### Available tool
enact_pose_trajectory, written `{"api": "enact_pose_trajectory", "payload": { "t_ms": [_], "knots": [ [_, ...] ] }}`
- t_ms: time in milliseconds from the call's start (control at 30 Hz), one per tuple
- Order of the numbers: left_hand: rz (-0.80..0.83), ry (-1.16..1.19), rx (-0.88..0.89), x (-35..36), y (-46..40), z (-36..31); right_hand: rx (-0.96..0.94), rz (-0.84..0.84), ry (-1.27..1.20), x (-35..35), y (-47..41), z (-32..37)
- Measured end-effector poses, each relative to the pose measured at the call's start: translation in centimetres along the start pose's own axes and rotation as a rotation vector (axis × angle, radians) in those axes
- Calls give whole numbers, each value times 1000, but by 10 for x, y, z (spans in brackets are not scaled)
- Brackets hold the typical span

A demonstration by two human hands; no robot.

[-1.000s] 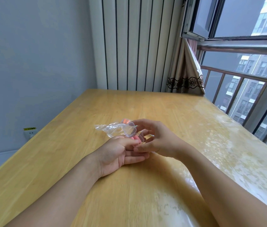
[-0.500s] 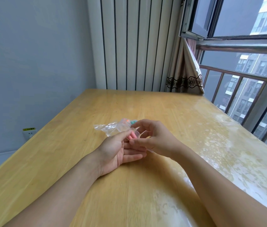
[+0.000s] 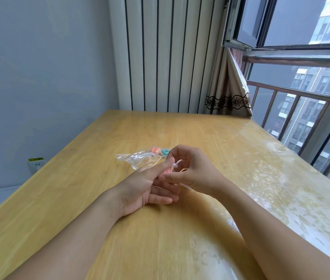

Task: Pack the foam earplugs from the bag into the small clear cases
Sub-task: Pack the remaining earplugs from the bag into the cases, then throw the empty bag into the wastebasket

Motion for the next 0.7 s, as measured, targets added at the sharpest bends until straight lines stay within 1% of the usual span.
{"api": "enact_pose_trajectory", "payload": {
  "t_ms": [67, 167, 267, 333, 400, 533, 600, 633, 667, 700],
  "knots": [
    [19, 55, -18, 0, 0, 0, -49, -65, 71, -4, 1, 5],
    [16, 122, -23, -2, -3, 2, -186, -148, 324, -3, 5, 23],
    [-3, 138, 11, -4, -5, 2, -348, -96, 529, 13, 11, 44],
    [-15, 165, 24, -5, -4, 1, -395, -32, 636, 20, 13, 48],
    [-26, 170, 35, -5, -5, 0, -412, -14, 694, 22, 13, 48],
    [-39, 145, 8, -6, -9, 5, -434, -118, 708, 8, 11, 50],
    [-112, 139, 12, -10, -9, 4, -412, -173, 718, -10, 8, 47],
    [-187, 118, 58, -15, -9, 1, -385, -218, 723, -24, 6, 45],
    [-301, 44, 148, -25, -7, -5, -344, -282, 713, -41, 5, 41],
    [-465, -108, 276, -40, -2, -15, -293, -359, 705, -61, 5, 36]
  ]
}}
Point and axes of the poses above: each hand's wrist, its own y-axis away from the middle knuckle, its own x-axis out of the palm, z = x × y, the point moved 10 cm from there along -y, towards the middle knuckle, and after that the axes turned 11 degrees about -y, right-handed, at the moved point
